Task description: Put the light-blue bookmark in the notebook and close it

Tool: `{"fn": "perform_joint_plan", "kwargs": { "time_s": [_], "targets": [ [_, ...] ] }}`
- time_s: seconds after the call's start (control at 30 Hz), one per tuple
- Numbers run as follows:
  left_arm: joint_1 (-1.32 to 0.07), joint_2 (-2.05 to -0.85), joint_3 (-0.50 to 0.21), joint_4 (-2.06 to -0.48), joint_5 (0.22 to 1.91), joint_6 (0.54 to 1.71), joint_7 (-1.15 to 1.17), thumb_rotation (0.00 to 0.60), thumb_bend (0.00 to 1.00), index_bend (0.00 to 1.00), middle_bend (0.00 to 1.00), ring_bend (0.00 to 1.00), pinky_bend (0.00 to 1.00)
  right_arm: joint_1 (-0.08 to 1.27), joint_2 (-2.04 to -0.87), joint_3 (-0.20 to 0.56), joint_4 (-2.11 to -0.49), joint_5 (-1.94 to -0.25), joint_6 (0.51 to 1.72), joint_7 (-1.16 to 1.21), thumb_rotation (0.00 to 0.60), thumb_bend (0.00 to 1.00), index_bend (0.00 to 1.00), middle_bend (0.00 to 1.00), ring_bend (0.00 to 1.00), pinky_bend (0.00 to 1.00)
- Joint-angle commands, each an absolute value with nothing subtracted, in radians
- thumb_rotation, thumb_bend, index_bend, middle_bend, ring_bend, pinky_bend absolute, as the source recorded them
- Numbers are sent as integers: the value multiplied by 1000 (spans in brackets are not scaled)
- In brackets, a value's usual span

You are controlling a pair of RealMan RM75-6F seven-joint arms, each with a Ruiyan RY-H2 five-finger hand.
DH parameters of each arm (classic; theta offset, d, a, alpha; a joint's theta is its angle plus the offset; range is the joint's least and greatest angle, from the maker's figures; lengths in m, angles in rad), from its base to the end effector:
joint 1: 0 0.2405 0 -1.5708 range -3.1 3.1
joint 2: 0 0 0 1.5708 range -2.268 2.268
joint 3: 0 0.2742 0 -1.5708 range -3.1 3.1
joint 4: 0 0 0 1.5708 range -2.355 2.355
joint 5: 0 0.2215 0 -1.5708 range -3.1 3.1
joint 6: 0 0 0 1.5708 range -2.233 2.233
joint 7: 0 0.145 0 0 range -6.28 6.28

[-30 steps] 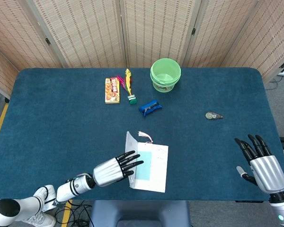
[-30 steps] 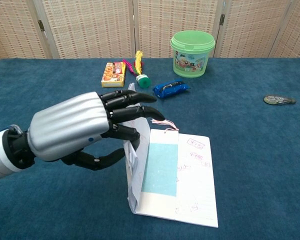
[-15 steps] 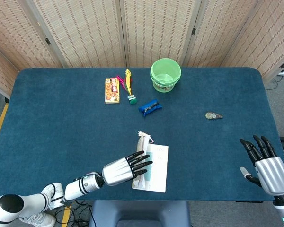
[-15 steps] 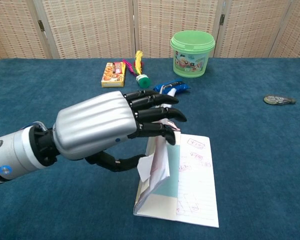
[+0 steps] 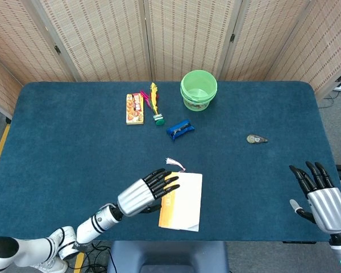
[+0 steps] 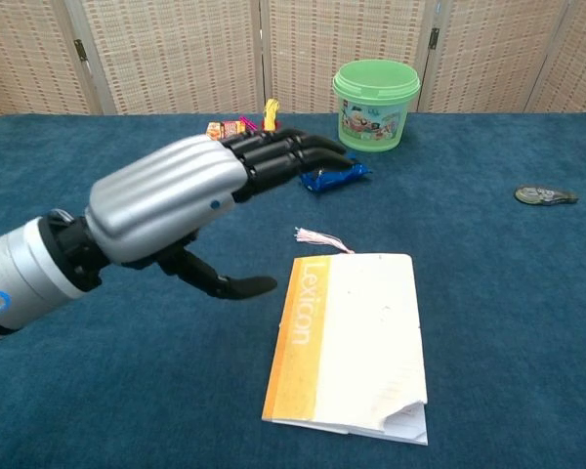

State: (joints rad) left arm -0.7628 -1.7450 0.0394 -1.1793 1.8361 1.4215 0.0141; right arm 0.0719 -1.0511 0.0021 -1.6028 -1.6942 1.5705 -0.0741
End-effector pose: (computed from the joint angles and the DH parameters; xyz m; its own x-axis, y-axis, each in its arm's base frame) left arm -0.1169 0.2899 -0.0577 0.3129 -0.0571 0.9481 0.4845 -0.8490 -0.2110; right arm -0.3147 -0.1674 0.1729 0.5301 0.0491 0.8465 -0.8285 -0.1827 0.5294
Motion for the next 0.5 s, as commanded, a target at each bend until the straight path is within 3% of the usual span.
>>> {"fn": "perform_joint_plan", "kwargs": {
  "time_s": [0.03,0.27,0.5],
  "targets": [
    [-709,-1677,18,-1266,1755,1421,-2,600,279,102,86,93,155,77,-1042,-1,-1604,-1686,1552,-62,600,202,0,202,0,0],
    [-613,-1532,5,-1422,1614,1404,37,600,279,114,83,93,156,93,-1029,0,-1591,-1677,1523,-17,600,274,0,202,0,0],
    [-491,-1405,-11,-1508,1477,1448,29,600,279,119,83,93,156,99,-1032,-6,-1559,-1684,1513,17,600,272,0,202,3,8]
  ]
}}
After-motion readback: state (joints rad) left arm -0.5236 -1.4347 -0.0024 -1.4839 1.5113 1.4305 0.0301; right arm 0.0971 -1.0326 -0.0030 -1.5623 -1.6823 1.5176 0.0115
